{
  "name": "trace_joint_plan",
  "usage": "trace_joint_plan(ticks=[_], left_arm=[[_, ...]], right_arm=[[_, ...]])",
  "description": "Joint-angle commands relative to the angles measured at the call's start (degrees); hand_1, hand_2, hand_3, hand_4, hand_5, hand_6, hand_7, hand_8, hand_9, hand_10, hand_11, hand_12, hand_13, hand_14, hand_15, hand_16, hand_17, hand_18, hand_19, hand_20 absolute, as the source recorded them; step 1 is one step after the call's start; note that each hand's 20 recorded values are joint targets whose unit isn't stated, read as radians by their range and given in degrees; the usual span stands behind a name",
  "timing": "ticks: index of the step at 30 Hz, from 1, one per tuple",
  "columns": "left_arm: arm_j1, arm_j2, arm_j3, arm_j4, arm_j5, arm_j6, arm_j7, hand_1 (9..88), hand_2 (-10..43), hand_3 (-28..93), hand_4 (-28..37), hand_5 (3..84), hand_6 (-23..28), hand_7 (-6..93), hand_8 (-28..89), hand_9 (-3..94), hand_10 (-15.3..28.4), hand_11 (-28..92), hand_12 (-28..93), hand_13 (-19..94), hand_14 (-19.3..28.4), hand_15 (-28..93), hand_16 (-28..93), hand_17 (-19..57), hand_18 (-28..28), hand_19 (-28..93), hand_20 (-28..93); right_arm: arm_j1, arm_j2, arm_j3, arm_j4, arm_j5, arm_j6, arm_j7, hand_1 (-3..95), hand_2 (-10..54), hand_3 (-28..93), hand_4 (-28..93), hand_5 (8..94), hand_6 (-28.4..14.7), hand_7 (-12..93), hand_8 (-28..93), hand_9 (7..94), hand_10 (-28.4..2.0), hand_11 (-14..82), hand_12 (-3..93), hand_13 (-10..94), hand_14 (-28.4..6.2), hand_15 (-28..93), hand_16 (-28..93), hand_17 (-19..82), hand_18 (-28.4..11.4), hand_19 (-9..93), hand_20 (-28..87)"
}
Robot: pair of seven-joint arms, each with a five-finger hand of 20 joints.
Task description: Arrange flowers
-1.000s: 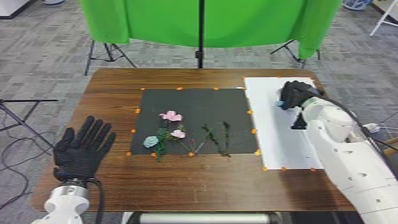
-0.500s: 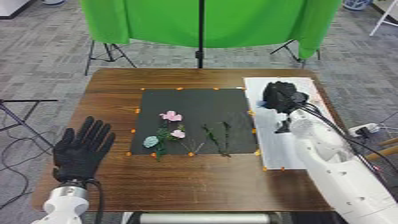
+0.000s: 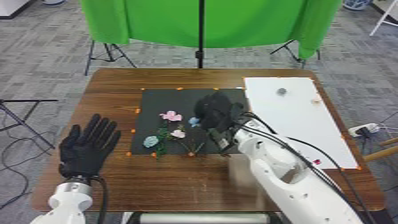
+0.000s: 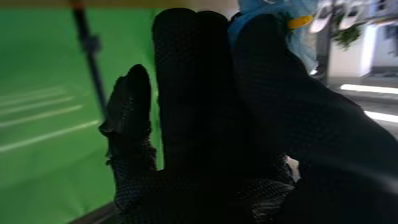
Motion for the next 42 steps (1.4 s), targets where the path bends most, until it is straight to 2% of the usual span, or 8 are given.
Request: trace_joint_plan(ticks=[1,6,8,12,16,21,36,42], left_arm=[[-0.31,0.08,0.43,0.24,1.18,0.24,-0.89,28.1,12.3,79,-28.3,45.7,10.2,11.0,-9,39.0,15.7,19,10,27,16.3,33,-7,-8.1,13.3,33,11],[-0.03,0.01,0.16,0.25,0.99,0.27,-0.8,28.1,12.3,79,-28.3,45.7,10.2,10.9,-9,38.9,15.7,19,10,27,16.3,33,-7,-8.1,13.3,33,11],[0.27,-0.12,-0.06,0.49,1.32,-0.84,-1.0,28.1,12.3,79,-28.3,45.7,10.2,10.9,-9,39.0,15.7,20,10,27,16.3,33,-7,-8.1,13.3,33,11],[0.34,-0.11,-0.15,0.65,1.04,-1.78,-0.81,28.0,12.4,79,-28.3,45.5,10.2,10.8,-9,38.8,15.6,19,10,27,16.3,33,-7,-8.2,13.3,33,11],[0.27,-0.16,-0.39,0.45,0.53,-1.15,-0.93,28.0,12.5,78,-28.3,45.3,10.1,10.6,-9,38.6,15.6,19,10,27,16.2,33,-7,-8.3,13.4,33,11],[0.46,-0.2,-0.35,0.29,0.1,-0.56,-0.91,27.9,12.7,78,-28.3,45.3,10.1,10.6,-9,38.5,15.5,19,10,27,16.2,33,-7,-8.2,13.3,33,11],[0.87,-0.76,-0.25,0.13,-0.21,-0.24,-0.43,28.0,12.4,78,-28.3,45.4,10.1,10.6,-9,38.7,15.5,19,10,27,16.3,33,-7,-8.1,13.3,33,11],[1.0,-1.03,0.0,-0.13,-0.03,-0.69,0.27,28.3,12.1,79,-28.3,45.4,10.2,10.6,-9,38.7,15.5,19,10,27,16.2,33,-7,-8.1,13.3,33,11]], right_arm=[[-1.33,-1.06,-0.94,1.54,-1.97,-1.84,-0.07,58.2,-9.5,71,-28,80.9,2.1,27,-2,81.0,-9.4,6.3,28.0,70,-5.2,37,42,30,-20.5,83,43],[-1.09,-1.4,-0.66,2.39,-1.23,-1.76,1.62,58.3,-9.5,71,-28,80.7,2.0,27,-2,80.9,-9.4,6.4,28.0,70,-5.2,38,41,30,-20.5,83,43],[-1.24,-1.86,-0.35,2.52,-0.61,-3.1,2.04,58.3,-9.5,71,-28,80.6,1.9,27,-3,80.7,-9.4,6.4,28.1,70,-5.2,38,42,30,-20.6,83,43],[-1.15,-2.85,-0.07,3.57,-1.31,-4.76,1.96,58.3,-9.5,71,-28,80.0,1.7,27,-3,80.2,-9.6,6.5,28.1,70,-5.3,38,42,30,-20.7,83,43],[-1.06,-3.38,0.53,3.57,-1.16,-8.63,2.04,57.5,-9.5,72,-28,75.3,1.5,27,-5,75.9,-10.2,10.2,24.4,67,-5.6,40,40,29,-20.8,83,43],[-1.02,-3.4,0.83,3.39,-1.33,-8.5,2.67,56.3,-9.5,72,-28,67.6,1.3,20,-9,69.0,-11.7,15.5,16.0,65,-6.2,41,38,28,-21.0,82,41],[-2.49,-1.89,3.76,-0.72,0.77,-9.41,4.82,54.1,-9.5,75,-28,60.3,-0.2,17,-14,63.1,-11.8,13.9,14.4,62,-6.9,44,35,27,-21.0,81,40],[-3.46,1.9,11.31,-3.51,3.57,-7.96,9.71,46.1,-9.5,82,-28,56.0,-1.1,16,-14,58.8,-13.1,13.4,14.3,58,-10.4,49,23,26,-21.2,80,39]])
